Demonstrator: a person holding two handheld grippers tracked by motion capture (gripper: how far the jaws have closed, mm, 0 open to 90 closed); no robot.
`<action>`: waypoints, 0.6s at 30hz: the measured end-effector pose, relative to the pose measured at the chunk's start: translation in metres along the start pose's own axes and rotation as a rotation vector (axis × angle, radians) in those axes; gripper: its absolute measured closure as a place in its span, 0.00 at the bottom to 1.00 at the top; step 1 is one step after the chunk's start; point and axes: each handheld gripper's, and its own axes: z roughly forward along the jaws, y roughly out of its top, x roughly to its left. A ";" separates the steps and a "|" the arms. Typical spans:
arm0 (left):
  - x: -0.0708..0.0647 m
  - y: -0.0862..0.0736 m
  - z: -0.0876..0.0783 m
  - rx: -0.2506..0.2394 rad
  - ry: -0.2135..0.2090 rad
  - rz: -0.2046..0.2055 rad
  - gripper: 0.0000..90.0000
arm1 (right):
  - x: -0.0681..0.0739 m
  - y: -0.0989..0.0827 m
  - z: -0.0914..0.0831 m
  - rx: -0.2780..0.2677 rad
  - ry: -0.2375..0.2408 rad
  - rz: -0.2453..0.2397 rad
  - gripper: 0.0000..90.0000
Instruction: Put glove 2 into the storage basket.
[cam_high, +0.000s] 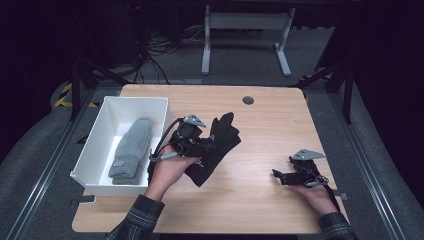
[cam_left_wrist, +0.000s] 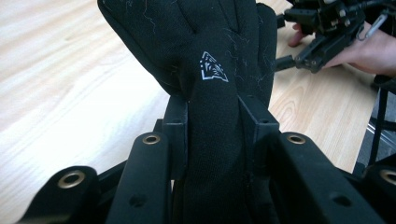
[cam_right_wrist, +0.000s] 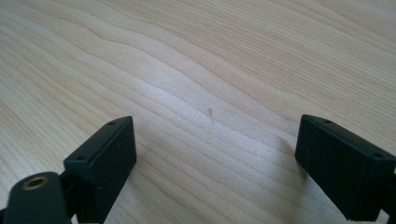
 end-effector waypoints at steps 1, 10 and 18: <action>0.001 0.001 -0.004 -0.004 0.007 -0.002 0.76 | 0.000 0.000 0.000 0.000 0.000 0.000 0.14; 0.018 0.006 -0.041 -0.053 0.068 -0.031 0.76 | 0.000 0.000 0.000 0.000 0.001 -0.002 0.14; 0.036 0.002 -0.073 -0.089 0.126 -0.077 0.76 | 0.000 0.000 0.000 0.000 0.001 -0.001 0.14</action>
